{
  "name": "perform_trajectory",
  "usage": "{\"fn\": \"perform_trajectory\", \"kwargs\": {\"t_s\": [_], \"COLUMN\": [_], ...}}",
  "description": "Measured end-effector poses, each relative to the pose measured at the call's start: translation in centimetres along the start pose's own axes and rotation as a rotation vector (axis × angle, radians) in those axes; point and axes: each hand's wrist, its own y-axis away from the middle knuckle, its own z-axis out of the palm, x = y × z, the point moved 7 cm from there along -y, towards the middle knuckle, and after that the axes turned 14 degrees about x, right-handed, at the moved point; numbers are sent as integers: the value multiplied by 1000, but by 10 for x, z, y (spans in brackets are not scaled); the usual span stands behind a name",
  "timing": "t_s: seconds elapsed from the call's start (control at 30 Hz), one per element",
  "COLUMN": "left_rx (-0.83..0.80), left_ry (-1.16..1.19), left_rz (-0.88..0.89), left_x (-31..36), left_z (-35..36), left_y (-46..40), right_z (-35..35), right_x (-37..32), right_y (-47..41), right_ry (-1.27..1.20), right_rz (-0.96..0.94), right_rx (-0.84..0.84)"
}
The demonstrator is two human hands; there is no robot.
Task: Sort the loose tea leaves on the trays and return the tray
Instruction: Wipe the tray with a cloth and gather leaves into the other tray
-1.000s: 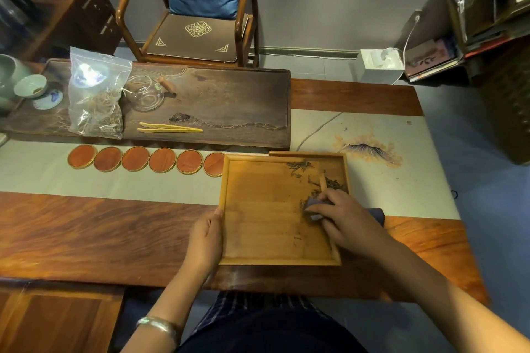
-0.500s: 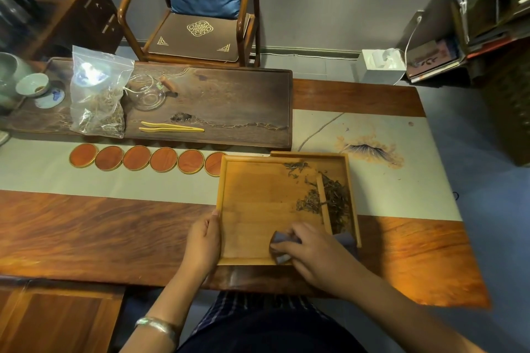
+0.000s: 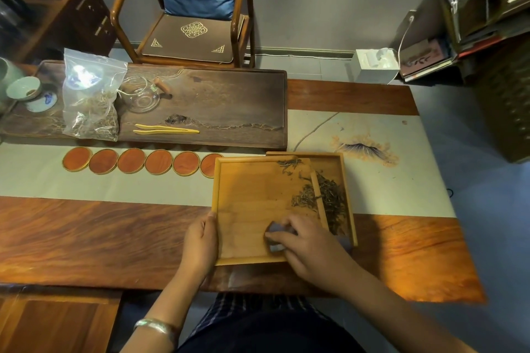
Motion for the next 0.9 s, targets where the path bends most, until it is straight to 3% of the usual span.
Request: {"fn": "perform_trajectory", "kwargs": {"t_s": [0.17,0.47,0.73,0.9], "left_rx": [-11,-42,-20,-41], "left_ry": [22,12,45,85], "left_rz": [4,16,35,33], "left_x": [2,-3,9,7], "left_z": [3,1,5,7], "left_y": [1,2,4,6], "right_z": [22,12,22,27], "right_x": [-10,48,0,16], "right_y": [-5,-9,-25,-31], "right_ry": [52,168,91,140], "right_rz": [-22,275,148,252], "right_rx": [-34,39,85,93]}}
